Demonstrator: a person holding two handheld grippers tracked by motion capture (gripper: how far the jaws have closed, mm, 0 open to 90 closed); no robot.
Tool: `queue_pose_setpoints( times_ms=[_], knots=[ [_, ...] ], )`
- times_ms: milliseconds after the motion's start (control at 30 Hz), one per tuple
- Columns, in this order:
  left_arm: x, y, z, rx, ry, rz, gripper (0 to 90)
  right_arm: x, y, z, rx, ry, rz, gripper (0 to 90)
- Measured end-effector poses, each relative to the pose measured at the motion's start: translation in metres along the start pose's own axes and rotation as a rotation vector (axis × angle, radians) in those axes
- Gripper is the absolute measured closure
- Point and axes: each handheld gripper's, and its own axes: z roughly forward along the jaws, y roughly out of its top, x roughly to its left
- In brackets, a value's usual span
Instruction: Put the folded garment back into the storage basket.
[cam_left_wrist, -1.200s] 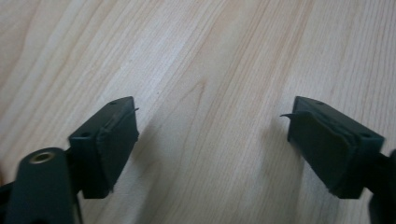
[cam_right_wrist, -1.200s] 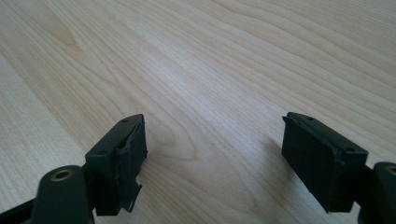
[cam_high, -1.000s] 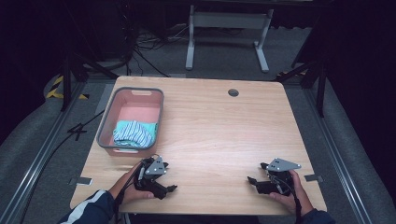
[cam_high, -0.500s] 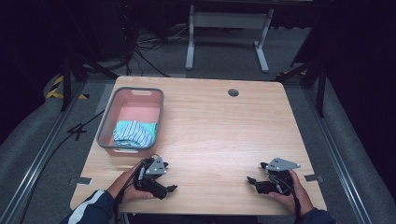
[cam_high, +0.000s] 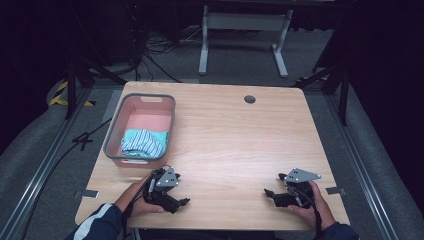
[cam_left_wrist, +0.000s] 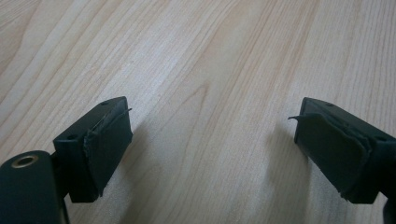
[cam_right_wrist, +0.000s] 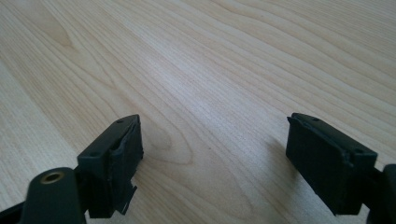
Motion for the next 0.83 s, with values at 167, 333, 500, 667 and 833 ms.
queue_pose_setpoints(
  times_ms=[167,333,500,667,833],
  knots=[
    [0.0010,0.0005,0.0012,-0.007,0.002,-0.003,10.5,-0.0005,0.0001,0.0002,-0.001,0.004,-0.003,18.8],
    [0.0016,0.0007,0.0014,-0.008,0.004,-0.009,10.1,-0.0012,0.0003,0.0006,0.000,0.008,-0.008,18.4],
    [0.0024,0.0009,0.0012,-0.004,0.007,-0.003,10.0,-0.0018,0.0008,0.0012,0.000,0.011,-0.012,17.7],
    [0.0021,0.0011,0.0013,-0.001,0.010,-0.006,9.7,-0.0021,0.0011,0.0015,0.001,0.011,-0.013,17.4],
    [0.0018,0.0013,0.0014,0.000,0.012,-0.009,9.7,-0.0020,0.0010,0.0014,0.001,0.009,-0.011,17.4]
  ],
)
